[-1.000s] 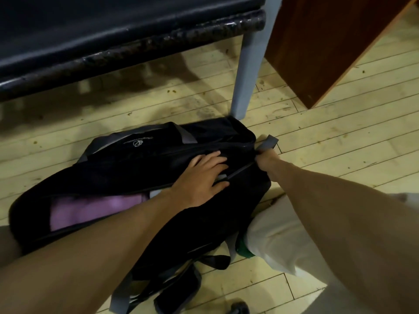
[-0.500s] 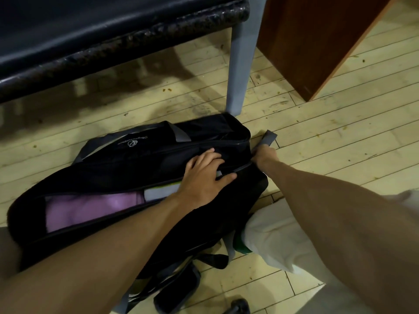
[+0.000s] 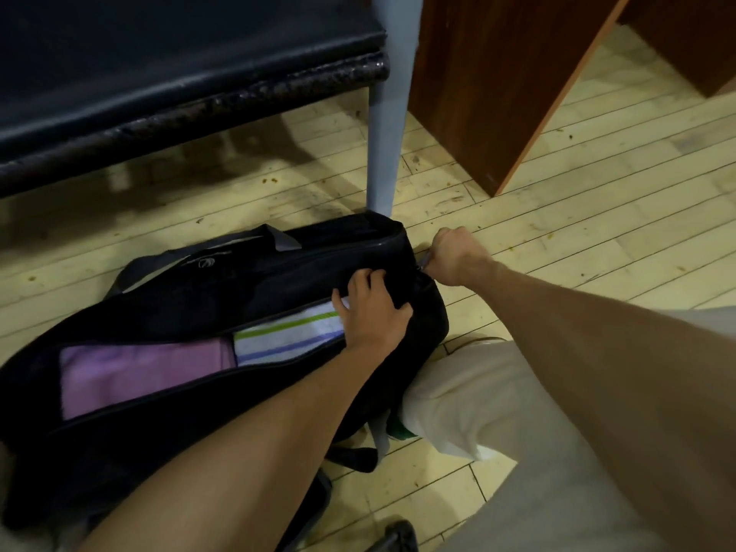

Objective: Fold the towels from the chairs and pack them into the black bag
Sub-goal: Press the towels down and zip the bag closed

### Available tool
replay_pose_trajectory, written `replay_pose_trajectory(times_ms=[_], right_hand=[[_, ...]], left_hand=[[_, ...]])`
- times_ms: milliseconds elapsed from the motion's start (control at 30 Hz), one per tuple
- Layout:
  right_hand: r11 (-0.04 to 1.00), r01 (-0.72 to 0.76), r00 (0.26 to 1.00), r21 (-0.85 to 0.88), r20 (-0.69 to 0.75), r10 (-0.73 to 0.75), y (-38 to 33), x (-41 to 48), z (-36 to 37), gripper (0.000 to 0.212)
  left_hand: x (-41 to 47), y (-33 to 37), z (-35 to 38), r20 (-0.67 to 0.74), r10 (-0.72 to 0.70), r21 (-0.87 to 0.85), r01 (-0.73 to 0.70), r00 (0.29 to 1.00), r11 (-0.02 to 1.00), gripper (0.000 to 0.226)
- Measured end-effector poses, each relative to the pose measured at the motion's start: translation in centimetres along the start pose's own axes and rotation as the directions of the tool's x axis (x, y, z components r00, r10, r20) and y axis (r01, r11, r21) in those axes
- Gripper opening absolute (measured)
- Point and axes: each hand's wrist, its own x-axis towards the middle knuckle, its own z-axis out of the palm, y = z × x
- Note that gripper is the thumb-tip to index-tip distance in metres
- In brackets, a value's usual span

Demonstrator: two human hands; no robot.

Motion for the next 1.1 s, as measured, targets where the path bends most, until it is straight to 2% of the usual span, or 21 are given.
replay_pose_trajectory(times_ms=[133, 233, 300, 400, 467, 533, 567, 667, 833, 933, 1000, 1100], right_hand=[[0.996, 0.075, 0.996, 0.046, 0.036, -0.077, -0.7, -1.5, -1.3, 0.018], [0.968, -0.010, 0.997, 0.251, 0.079, -0.010, 0.1, -1.6, -1.8, 0.018], [0.923, -0.067, 0.996, 0.378, 0.087, 0.037, 0.1, -1.8, -2.0, 0.015], [0.900, -0.085, 0.994, 0.427, 0.104, 0.045, -0.2, -1.6, -1.9, 0.010], [0.897, -0.085, 0.993, 0.434, 0.111, 0.040, 0.0, -1.1, -1.7, 0.011], [0.896, -0.085, 0.994, 0.436, 0.104, 0.044, 0.5, -0.8, -1.3, 0.008], [0.902, -0.070, 0.995, 0.426, 0.092, 0.034, 0.5, -0.8, -1.1, 0.006], [0.935, 0.001, 0.998, 0.354, 0.052, -0.020, 0.8, -0.6, -0.2, 0.011], [0.949, -0.020, 1.000, 0.313, -0.016, 0.026, 0.9, 0.0, 1.8, 0.025], [0.936, 0.004, 0.997, 0.353, 0.069, -0.031, 0.4, -0.5, 2.0, 0.032], [0.877, -0.068, 0.992, 0.475, 0.126, 0.009, 0.3, -0.4, 2.4, 0.038], [0.711, -0.210, 0.977, 0.671, 0.158, 0.140, 0.8, 0.6, 3.6, 0.027]], left_hand=[[0.3, -0.2, -0.8, 0.002, 0.115, -0.017, -0.115, 0.993, 0.993, 0.057], [0.3, 0.4, -1.3, -0.128, 0.228, -0.137, -0.245, 0.965, 0.960, 0.037], [0.3, 1.1, -1.4, -0.131, 0.208, -0.289, -0.238, 0.969, 0.927, 0.024], [0.8, 1.6, -0.9, 0.020, 0.000, -0.499, 0.010, 1.000, 0.867, 0.019], [1.5, 1.6, -0.9, 0.163, -0.136, -0.653, 0.210, 0.977, 0.727, 0.027], [2.1, 1.8, -1.1, 0.333, -0.162, -0.719, 0.361, 0.929, 0.593, 0.031], [2.4, 1.8, -1.4, 0.389, -0.157, -0.707, 0.403, 0.908, 0.581, 0.031], [3.5, 2.2, -1.7, 0.455, -0.189, -0.650, 0.470, 0.870, 0.598, 0.032], [4.8, 3.1, -1.4, 0.439, -0.244, -0.577, 0.480, 0.865, 0.661, 0.038], [5.3, 3.4, -0.9, 0.431, -0.242, -0.535, 0.462, 0.869, 0.708, 0.037], [5.5, 3.3, -0.5, 0.430, -0.237, -0.514, 0.452, 0.871, 0.729, 0.037], [5.6, 3.0, -0.1, 0.429, -0.239, -0.497, 0.449, 0.871, 0.742, 0.034]])
